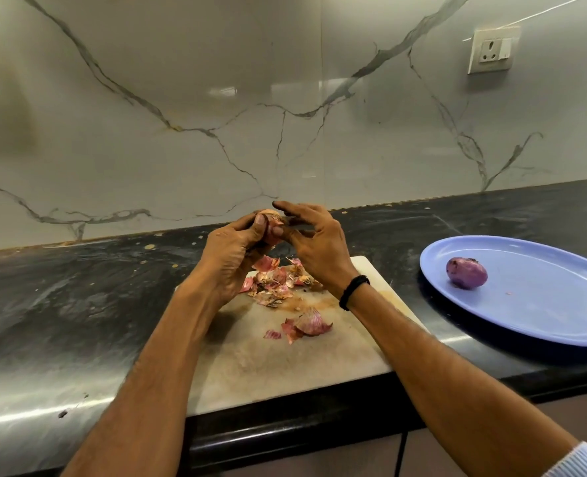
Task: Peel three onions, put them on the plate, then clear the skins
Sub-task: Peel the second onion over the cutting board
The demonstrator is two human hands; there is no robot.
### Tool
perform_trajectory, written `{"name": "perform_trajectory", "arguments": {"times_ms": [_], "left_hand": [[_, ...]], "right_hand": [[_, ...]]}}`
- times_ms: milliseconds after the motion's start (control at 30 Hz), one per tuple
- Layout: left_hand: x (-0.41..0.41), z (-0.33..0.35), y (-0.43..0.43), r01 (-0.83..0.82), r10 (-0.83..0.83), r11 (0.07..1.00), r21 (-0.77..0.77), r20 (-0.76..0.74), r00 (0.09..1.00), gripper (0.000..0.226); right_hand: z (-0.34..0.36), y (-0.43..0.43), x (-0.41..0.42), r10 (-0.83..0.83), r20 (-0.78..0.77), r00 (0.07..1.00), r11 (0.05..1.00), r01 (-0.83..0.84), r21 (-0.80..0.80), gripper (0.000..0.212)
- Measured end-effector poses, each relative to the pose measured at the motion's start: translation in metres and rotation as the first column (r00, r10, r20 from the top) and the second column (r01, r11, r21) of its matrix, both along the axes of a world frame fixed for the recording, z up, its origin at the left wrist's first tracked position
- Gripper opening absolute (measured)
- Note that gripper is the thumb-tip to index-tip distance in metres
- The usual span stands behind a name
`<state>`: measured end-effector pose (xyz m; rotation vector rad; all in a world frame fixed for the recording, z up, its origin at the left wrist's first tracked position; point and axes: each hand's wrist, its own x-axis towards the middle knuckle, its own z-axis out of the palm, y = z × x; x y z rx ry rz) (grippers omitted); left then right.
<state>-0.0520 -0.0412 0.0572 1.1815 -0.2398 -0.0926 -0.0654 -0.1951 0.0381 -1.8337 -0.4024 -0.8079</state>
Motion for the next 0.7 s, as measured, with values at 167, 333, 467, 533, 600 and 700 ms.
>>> {"name": "perform_trajectory", "arguments": {"times_ms": [167,333,467,533,600,700], "left_hand": [[-0.006,0.001,0.001,0.022,-0.023,0.996,0.081,0.009,1.000,0.034],[-0.010,0.001,-0.003,0.052,-0.052,0.998,0.033,-0.007,0.999,0.051],[-0.012,0.001,-0.008,0.075,-0.076,0.995,0.061,0.018,0.997,0.047],[-0.013,0.002,-0.009,0.086,-0.088,0.994,0.063,0.022,0.996,0.044],[-0.013,0.002,-0.011,0.086,-0.088,0.995,0.053,0.019,0.996,0.048],[-0.013,0.002,-0.011,0.074,-0.074,0.996,0.046,0.002,0.997,0.052]], "right_hand": [[-0.001,-0.002,0.001,0.034,0.002,0.999,0.996,-0.034,0.082,0.027],[-0.002,-0.002,0.002,-0.130,0.143,0.981,0.991,0.124,0.049,0.016],[-0.006,0.001,0.004,-0.263,0.304,0.916,0.955,0.291,-0.052,0.011],[-0.005,0.002,0.003,-0.280,0.230,0.932,0.956,0.291,-0.019,0.013],[-0.003,0.002,0.003,-0.230,0.039,0.972,0.970,0.227,0.085,0.015],[0.000,0.003,0.003,-0.022,-0.170,0.985,0.944,0.076,0.321,0.017]]}}
